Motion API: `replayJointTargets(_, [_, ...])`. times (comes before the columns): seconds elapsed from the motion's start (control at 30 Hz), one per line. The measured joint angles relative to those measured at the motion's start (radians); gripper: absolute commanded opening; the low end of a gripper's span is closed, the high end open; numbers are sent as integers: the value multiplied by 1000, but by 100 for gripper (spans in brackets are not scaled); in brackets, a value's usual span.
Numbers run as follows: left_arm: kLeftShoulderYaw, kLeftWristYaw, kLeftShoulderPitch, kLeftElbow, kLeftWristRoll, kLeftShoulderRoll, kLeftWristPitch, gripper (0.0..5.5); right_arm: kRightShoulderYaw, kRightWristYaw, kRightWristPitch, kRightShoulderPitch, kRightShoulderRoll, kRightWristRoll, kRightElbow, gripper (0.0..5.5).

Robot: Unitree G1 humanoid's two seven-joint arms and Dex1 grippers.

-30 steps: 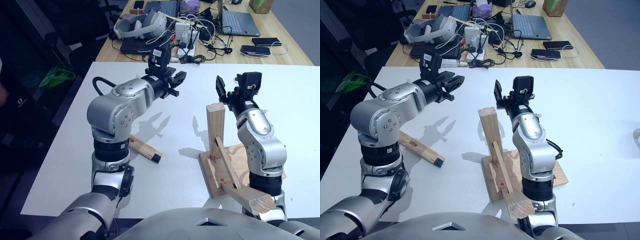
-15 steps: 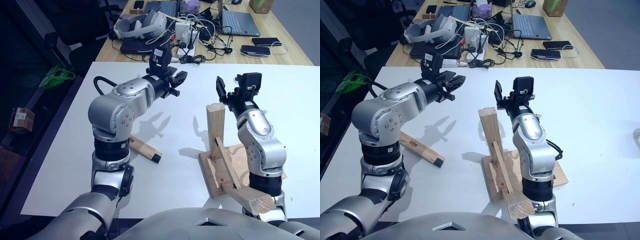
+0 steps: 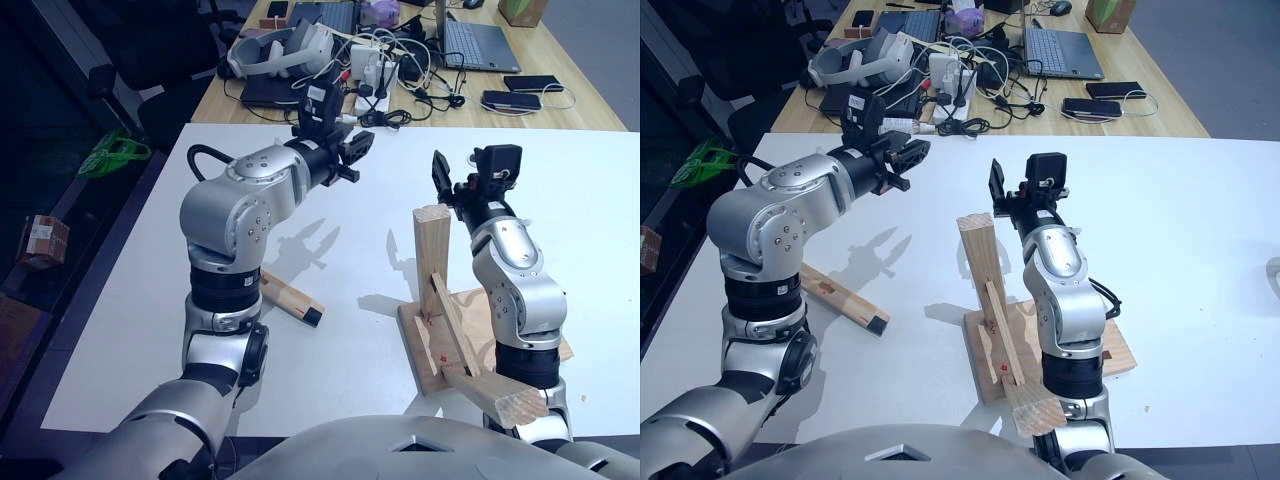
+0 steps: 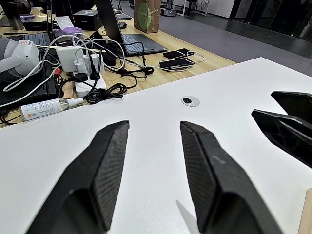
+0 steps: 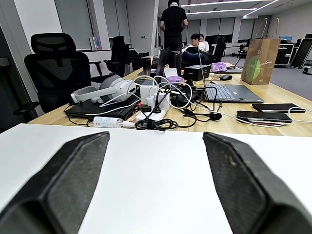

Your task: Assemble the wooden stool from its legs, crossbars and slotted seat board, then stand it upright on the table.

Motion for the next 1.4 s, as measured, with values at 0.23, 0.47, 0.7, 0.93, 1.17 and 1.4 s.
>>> replayJointTargets(0.23, [6, -1, -10, 1, 2, 0, 0, 194, 0, 0, -2, -28, 0, 0, 17, 357])
replayJointTargets(0.47, [15, 2, -11, 2, 3, -1, -8, 194, 0, 9, -2, -39, -7, 1, 27, 357])
replayJointTargets(0.7, [32, 2, -12, -13, 2, 0, -6, 194, 2, 9, 1, -51, -7, 1, 17, 357])
replayJointTargets(0.93, [33, 1, -12, -21, 2, 1, 8, 194, -128, 221, -12, -58, -152, 124, 79, 357])
replayJointTargets(1.17, [32, 0, -12, -23, 2, 1, 8, 194, -291, 863, 99, -110, -559, 426, 374, 357])
replayJointTargets(1.4, [32, -7, -13, -22, 3, 5, 8, 194, -116, 1323, 186, -5, -787, 483, 403, 357])
